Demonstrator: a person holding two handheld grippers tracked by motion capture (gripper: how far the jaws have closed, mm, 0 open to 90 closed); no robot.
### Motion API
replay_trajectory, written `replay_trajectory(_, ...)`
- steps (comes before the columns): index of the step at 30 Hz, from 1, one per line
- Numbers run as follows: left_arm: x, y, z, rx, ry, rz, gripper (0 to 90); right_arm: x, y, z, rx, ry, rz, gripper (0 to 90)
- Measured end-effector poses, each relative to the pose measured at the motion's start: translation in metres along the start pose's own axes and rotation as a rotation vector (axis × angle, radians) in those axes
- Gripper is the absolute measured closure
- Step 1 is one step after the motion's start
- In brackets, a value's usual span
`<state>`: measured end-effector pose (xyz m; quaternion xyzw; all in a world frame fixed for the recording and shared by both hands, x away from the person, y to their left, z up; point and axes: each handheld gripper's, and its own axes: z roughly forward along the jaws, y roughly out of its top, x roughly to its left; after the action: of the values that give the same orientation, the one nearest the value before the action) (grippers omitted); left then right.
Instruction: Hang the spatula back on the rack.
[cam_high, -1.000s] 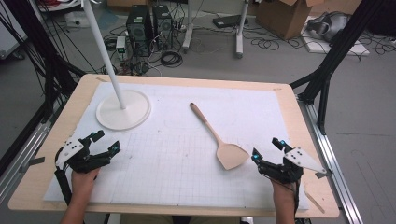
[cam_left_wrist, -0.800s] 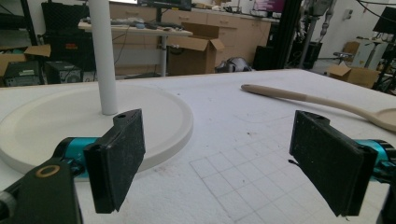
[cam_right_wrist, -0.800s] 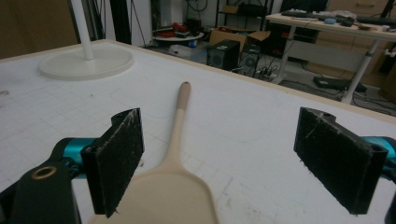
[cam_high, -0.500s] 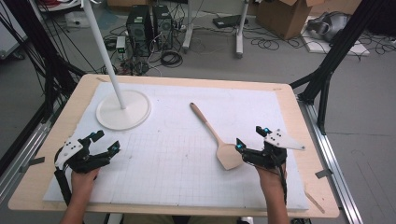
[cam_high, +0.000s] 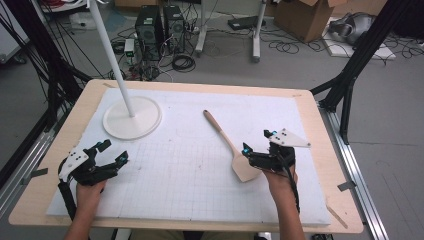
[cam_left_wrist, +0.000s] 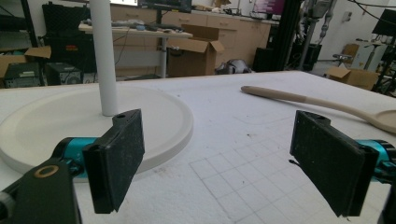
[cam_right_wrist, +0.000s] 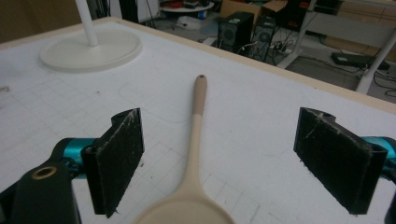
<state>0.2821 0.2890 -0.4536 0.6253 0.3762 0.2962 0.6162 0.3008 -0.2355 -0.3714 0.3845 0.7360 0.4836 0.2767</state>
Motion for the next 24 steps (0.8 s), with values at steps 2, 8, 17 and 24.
replay_trajectory(2,0.0,0.0,0.0,0.0,0.0,0.001,18.2,0.004,0.003,0.008,0.035,0.02,-0.023,16.4)
replay_trajectory(8,0.0,0.0,0.0,0.003,-0.002,0.002,18.3,0.011,0.008,0.033,0.097,0.026,-0.025,16.2)
replay_trajectory(17,-0.001,0.0,0.0,0.004,0.0,0.009,18.4,0.01,0.005,0.064,0.25,0.058,-0.022,20.8)
replay_trajectory(24,0.0,0.0,0.0,0.005,0.0,0.005,18.4,0.006,-0.003,0.079,0.379,0.062,-0.021,29.5)
